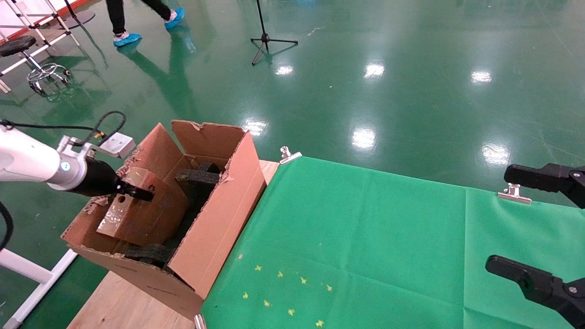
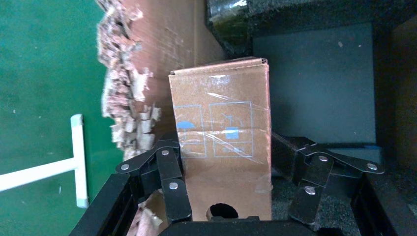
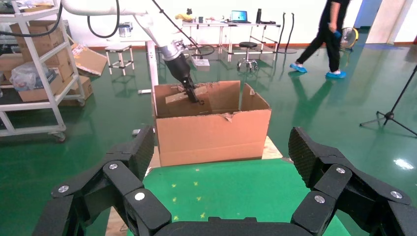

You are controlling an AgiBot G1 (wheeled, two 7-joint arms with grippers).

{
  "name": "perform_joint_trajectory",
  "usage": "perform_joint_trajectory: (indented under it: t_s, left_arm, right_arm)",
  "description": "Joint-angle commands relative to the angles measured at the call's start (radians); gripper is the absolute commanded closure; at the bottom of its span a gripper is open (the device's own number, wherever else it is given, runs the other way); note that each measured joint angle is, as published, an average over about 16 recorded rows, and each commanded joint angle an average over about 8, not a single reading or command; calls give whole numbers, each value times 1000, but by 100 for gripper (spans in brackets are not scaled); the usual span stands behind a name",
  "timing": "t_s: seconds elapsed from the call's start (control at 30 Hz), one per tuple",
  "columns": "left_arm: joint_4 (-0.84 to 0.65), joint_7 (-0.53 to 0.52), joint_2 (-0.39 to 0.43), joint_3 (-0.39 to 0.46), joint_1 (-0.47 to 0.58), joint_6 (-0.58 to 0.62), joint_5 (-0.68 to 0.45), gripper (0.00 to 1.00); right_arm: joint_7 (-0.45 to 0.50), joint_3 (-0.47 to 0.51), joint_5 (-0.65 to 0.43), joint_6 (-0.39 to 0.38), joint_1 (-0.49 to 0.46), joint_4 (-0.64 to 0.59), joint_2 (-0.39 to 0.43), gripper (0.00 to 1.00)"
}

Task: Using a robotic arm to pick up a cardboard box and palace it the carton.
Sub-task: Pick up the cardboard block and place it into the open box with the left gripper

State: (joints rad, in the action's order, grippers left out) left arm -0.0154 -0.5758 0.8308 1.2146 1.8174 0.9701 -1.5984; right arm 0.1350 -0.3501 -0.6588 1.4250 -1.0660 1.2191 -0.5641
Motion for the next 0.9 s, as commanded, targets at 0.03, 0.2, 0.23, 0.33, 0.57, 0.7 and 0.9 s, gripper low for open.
perform_joint_trajectory:
  t_s: [0.03, 0.2, 0.23, 0.33, 0.57, 0.7, 0.9]
  left_arm:
    - [1, -5, 3, -2, -16, -8, 3, 100]
    - [2, -17, 11, -7, -50, -18, 10, 100]
    - [2, -20, 12, -9, -56, -19, 12, 100]
    - [3, -28, 18, -14, -75, -22, 19, 100]
    - [-1, -57, 28, -27, -114, -25, 38, 100]
    - [-6, -82, 29, -33, -129, -31, 46, 100]
    - [-8, -118, 27, -39, -132, -44, 54, 100]
  right_arm:
    - [0, 0, 0, 0, 0, 0, 0, 0]
    - [0, 0, 0, 0, 0, 0, 0, 0]
    - [0, 0, 0, 0, 0, 0, 0, 0]
    - [0, 0, 0, 0, 0, 0, 0, 0]
    - [0, 0, 0, 0, 0, 0, 0, 0]
    - [0, 0, 0, 0, 0, 0, 0, 0]
    - [0, 0, 0, 0, 0, 0, 0, 0]
